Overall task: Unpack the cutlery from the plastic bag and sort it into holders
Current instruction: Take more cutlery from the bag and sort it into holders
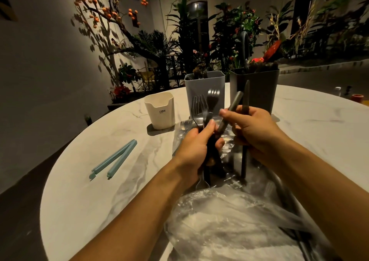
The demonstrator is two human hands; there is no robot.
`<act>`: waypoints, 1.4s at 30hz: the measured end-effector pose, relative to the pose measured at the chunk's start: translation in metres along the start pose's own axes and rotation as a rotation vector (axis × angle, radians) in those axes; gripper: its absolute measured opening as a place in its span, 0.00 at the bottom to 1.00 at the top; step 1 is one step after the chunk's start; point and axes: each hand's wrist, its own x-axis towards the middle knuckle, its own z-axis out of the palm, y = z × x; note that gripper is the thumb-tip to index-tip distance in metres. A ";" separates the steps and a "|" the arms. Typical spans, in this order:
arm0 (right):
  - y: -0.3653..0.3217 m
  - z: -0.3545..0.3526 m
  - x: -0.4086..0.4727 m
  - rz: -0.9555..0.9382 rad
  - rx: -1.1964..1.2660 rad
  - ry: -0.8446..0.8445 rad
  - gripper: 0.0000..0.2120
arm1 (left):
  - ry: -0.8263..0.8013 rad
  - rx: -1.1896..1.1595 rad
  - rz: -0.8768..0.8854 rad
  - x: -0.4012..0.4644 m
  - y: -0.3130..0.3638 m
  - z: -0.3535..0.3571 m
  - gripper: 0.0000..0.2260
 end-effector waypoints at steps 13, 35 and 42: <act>-0.005 -0.013 0.003 0.074 0.154 0.003 0.12 | 0.197 -0.024 0.061 0.005 0.000 -0.016 0.08; 0.021 -0.010 0.007 -0.837 -1.380 -0.007 0.23 | 0.215 -0.108 -0.026 0.009 0.005 -0.024 0.10; 0.017 -0.002 -0.006 -0.789 -1.268 -0.156 0.22 | 0.188 -0.116 0.015 0.005 0.003 -0.017 0.14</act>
